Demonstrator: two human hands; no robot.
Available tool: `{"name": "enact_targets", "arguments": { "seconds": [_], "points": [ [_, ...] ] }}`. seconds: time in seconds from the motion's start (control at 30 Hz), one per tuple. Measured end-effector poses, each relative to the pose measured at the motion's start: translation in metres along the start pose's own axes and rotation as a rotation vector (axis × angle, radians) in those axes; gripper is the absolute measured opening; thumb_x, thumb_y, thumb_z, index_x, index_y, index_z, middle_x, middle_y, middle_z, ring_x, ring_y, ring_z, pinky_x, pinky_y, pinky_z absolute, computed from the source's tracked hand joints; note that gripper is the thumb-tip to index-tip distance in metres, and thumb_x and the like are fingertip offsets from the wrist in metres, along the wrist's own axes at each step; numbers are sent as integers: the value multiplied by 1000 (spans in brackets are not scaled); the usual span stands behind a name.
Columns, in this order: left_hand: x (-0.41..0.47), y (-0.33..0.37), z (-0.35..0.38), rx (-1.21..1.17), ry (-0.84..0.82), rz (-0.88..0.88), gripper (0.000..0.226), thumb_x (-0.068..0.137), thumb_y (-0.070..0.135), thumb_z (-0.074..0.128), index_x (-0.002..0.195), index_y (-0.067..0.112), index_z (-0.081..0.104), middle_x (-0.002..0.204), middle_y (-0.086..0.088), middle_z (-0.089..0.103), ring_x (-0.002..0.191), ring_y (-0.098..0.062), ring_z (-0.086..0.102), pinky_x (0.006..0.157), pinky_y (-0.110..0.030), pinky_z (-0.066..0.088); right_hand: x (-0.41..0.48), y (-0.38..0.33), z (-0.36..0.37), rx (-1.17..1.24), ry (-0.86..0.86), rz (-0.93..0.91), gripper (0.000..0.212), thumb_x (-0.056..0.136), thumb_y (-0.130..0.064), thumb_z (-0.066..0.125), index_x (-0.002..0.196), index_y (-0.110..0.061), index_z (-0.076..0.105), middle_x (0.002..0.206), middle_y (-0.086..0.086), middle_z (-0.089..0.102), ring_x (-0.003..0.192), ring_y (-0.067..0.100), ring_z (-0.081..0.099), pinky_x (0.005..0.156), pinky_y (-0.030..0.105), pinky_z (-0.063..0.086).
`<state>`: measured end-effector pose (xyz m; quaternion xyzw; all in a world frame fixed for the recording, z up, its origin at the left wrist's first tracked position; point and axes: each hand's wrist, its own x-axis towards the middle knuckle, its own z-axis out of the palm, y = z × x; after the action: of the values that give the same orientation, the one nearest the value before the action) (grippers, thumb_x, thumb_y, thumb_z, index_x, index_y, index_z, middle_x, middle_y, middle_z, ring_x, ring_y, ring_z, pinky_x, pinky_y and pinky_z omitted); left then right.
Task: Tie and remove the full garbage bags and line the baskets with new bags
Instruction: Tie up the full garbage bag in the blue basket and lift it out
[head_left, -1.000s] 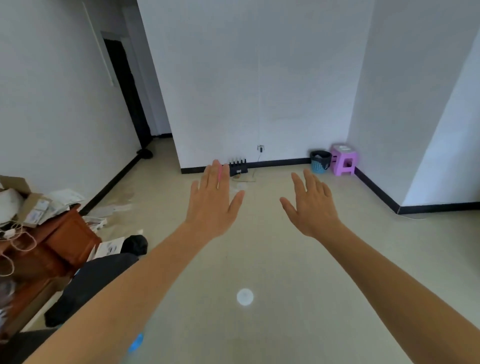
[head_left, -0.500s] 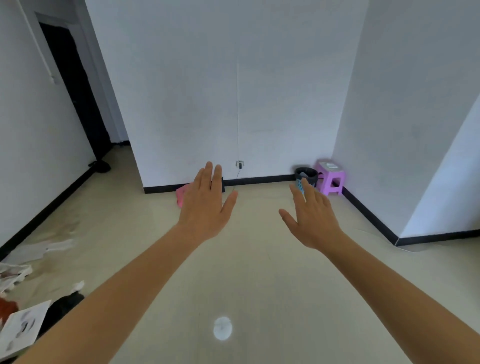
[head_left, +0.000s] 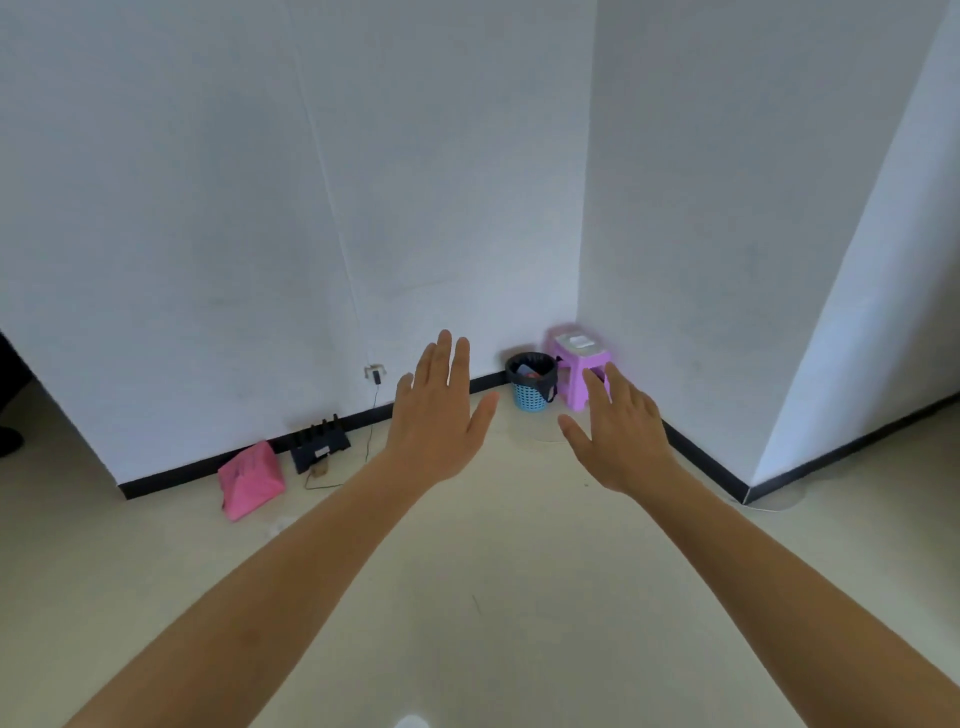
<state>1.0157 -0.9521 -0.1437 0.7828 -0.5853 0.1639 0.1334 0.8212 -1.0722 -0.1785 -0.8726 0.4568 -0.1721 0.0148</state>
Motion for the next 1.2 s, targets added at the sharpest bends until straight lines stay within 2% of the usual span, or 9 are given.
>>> {"name": "enact_targets", "arguments": {
  "seconds": [0.13, 0.3, 0.4, 0.57, 0.73, 0.93, 1.2],
  "points": [
    [121, -23, 35, 19, 28, 27, 74, 99, 56, 22, 155, 9, 12, 163, -15, 10, 149, -31, 17, 112, -51, 32, 134, 21, 12, -4, 29, -15, 67, 100, -52, 38, 153, -15, 22, 160, 18, 18, 144, 34, 28, 115, 48, 27],
    [248, -72, 82, 1, 89, -25, 71, 100, 52, 30, 154, 6, 19, 162, -18, 16, 147, -34, 21, 110, -52, 33, 277, 25, 54, 58, 43, -31, 66, 100, -51, 39, 154, -16, 22, 162, 18, 14, 148, 32, 17, 118, 47, 20],
    [321, -103, 131, 20, 75, -35, 72, 100, 51, 29, 155, 6, 16, 163, -17, 12, 149, -34, 17, 113, -52, 30, 361, 31, 93, 25, 71, -95, 69, 100, -51, 40, 155, -14, 21, 164, 17, 9, 150, 33, 13, 120, 48, 16],
    [454, -151, 217, 40, 10, -22, 73, 100, 53, 24, 155, 8, 11, 163, -16, 6, 150, -33, 11, 115, -53, 25, 511, 40, 155, -23, 48, -103, 72, 102, -50, 37, 158, -14, 10, 165, 15, 0, 152, 31, 3, 122, 47, 9],
    [619, -193, 272, 97, -46, 47, 73, 100, 56, 18, 156, 11, 5, 164, -15, -1, 151, -33, 7, 117, -53, 21, 658, 61, 185, -124, 26, -100, 73, 101, -49, 35, 158, -14, 6, 165, 16, -2, 152, 33, 4, 122, 47, 11],
    [775, -188, 358, 78, -128, 146, 73, 100, 56, 21, 156, 13, 1, 164, -15, -4, 151, -32, 5, 117, -52, 20, 782, 121, 235, -130, -19, 3, 73, 101, -53, 33, 157, -13, 11, 164, 17, 3, 151, 33, 9, 121, 46, 14],
    [961, -176, 485, 125, -210, 225, 74, 99, 57, 21, 156, 13, 0, 164, -14, -5, 151, -32, 6, 118, -53, 21, 976, 215, 320, -105, -91, 81, 73, 102, -53, 31, 157, -12, 8, 164, 18, 4, 151, 34, 9, 121, 46, 16]
  ]
}}
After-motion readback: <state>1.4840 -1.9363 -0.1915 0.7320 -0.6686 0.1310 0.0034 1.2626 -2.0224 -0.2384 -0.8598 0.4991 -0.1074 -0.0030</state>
